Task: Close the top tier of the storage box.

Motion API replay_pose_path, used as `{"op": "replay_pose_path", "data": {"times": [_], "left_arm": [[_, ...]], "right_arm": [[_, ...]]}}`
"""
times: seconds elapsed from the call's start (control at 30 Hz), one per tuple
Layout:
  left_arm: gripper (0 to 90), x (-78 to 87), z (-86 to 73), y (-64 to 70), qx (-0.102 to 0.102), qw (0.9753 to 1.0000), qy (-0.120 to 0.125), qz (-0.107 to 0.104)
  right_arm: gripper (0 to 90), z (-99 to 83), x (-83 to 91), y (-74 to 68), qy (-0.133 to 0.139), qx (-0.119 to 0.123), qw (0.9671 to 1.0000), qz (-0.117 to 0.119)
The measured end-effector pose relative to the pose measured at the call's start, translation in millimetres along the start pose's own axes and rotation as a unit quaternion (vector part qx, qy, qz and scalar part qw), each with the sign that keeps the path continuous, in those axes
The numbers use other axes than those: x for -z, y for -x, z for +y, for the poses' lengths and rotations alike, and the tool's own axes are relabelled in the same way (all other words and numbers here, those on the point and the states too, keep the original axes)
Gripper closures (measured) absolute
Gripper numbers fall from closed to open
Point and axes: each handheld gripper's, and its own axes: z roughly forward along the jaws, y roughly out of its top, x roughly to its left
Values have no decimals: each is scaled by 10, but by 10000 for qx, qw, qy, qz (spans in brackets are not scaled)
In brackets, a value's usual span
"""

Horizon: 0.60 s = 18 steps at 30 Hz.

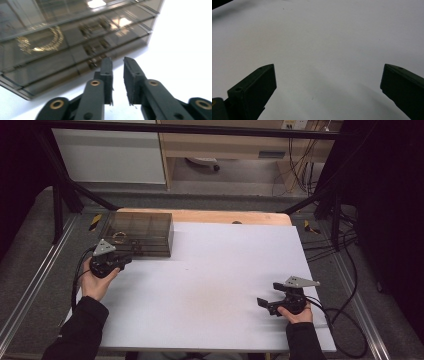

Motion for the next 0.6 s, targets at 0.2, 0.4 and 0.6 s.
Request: {"op": "replay_pose_path", "data": {"times": [0.2, 0.4, 0.6], "left_arm": [[564, 44, -123, 114, 66, 9998, 68, -171], [392, 65, -308, 199, 72, 9996, -26, -269], [254, 95, -487, 290, -52, 9995, -111, -291]], "right_arm": [[8, -1, -5, -1, -16, 1, 10000, 9], [8, 0, -5, -2, -15, -1, 10000, 8], [8, -3, -10, -2, -40, -2, 10000, 10]]}}
